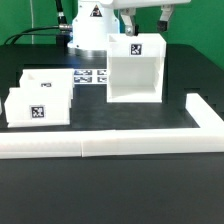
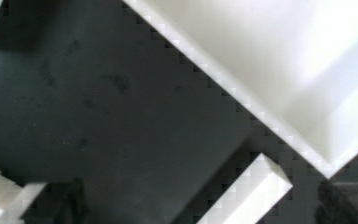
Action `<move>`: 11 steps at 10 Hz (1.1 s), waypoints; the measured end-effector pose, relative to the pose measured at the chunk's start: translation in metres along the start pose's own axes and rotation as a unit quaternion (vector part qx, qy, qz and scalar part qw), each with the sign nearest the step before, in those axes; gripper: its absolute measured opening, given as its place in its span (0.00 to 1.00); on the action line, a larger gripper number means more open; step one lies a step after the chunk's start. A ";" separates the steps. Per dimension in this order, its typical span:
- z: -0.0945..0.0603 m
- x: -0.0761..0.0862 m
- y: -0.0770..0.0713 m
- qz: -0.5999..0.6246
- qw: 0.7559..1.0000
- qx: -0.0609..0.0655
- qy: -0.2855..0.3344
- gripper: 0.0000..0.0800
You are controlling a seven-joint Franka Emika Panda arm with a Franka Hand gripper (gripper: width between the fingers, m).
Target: Assemble drawer
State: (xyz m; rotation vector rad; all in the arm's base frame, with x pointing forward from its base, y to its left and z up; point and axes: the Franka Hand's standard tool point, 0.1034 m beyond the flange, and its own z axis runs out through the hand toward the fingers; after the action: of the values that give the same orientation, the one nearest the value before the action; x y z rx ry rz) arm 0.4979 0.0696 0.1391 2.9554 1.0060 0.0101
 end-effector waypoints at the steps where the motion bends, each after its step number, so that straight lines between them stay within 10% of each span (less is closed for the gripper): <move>1: 0.000 0.000 0.000 0.001 1.000 0.000 0.000 0.81; 4: -0.006 -0.019 -0.029 0.159 0.987 -0.011 -0.006 0.81; 7: 0.003 -0.030 -0.046 0.227 0.974 0.011 -0.015 0.81; 11: 0.004 -0.031 -0.046 0.246 0.969 0.015 -0.014 0.81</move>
Offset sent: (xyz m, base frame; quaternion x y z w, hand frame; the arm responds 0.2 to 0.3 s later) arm -0.0476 0.0132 0.0045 -0.0584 -0.0425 0.2102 0.9750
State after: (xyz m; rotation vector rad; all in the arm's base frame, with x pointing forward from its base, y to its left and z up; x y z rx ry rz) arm 0.4457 0.0868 0.1340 3.1334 0.2502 -0.0389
